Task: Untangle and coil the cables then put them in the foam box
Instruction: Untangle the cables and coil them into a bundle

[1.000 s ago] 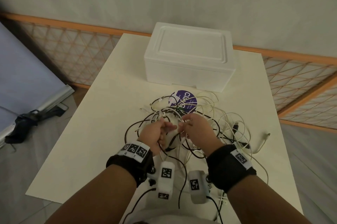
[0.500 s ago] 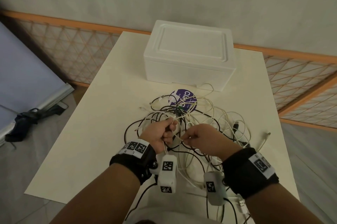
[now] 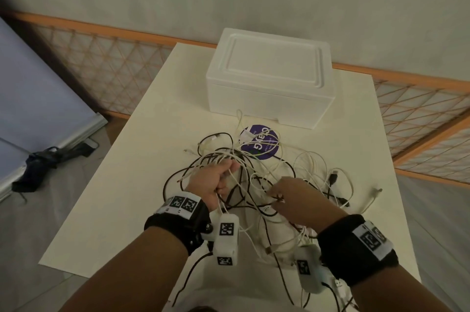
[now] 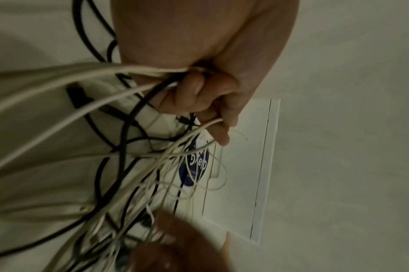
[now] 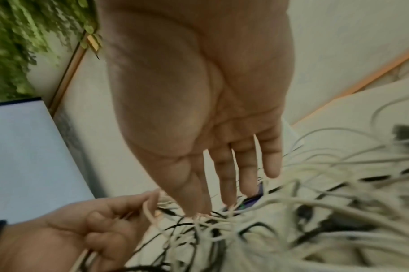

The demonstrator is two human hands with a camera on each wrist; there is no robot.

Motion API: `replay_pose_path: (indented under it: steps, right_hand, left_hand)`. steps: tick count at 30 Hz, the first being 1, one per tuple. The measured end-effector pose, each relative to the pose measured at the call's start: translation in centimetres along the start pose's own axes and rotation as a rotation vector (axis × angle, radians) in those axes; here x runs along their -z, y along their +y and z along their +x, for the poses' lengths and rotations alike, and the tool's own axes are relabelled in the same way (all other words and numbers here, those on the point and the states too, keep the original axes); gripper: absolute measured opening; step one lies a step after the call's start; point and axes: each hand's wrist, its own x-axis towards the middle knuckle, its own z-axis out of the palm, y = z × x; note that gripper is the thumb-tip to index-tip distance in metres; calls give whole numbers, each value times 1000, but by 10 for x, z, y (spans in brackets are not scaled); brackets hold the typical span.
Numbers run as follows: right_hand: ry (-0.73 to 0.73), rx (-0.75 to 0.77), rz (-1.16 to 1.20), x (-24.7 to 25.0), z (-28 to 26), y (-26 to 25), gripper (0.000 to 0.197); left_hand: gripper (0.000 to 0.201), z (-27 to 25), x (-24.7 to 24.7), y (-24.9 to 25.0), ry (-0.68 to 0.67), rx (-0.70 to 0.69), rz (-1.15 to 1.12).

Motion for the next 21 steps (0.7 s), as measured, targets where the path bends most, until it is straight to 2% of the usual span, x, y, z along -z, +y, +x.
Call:
replay_pose_path:
  steps: [2, 5, 7, 10, 12, 14, 17, 19, 21]
  right_hand:
    - [130, 5, 191, 2, 9, -17, 31]
    - [178, -44, 313, -6, 24, -42, 23]
    - [209, -53, 321, -14, 28, -47, 16]
    - [204, 40, 225, -18, 23, -43, 16]
    - [167, 115, 140, -22, 15, -39, 17]
    - [58, 172, 38, -30, 5, -35, 14]
    - [-101, 241, -115, -40, -12, -25, 13]
    - [-187, 240, -185, -39, -20, -12, 11]
    - [-203, 203, -201, -33, -25, 2, 12]
  left_hand:
    - [19, -6, -7, -10, -36, 0, 46]
    - [12, -11, -18, -23, -39, 11, 74]
    - [12, -13, -19, -22, -33, 31, 61]
    - [20, -9, -14, -16, -31, 77, 86]
    - [25, -3, -13, -14, -44, 116, 110]
    - [35, 4, -13, -11, -54, 131, 125]
    - [34, 10, -16, -11, -67, 179, 187]
    - [33, 11, -18, -18, -70, 200, 212]
    - [33, 12, -20, -25, -71, 217, 204]
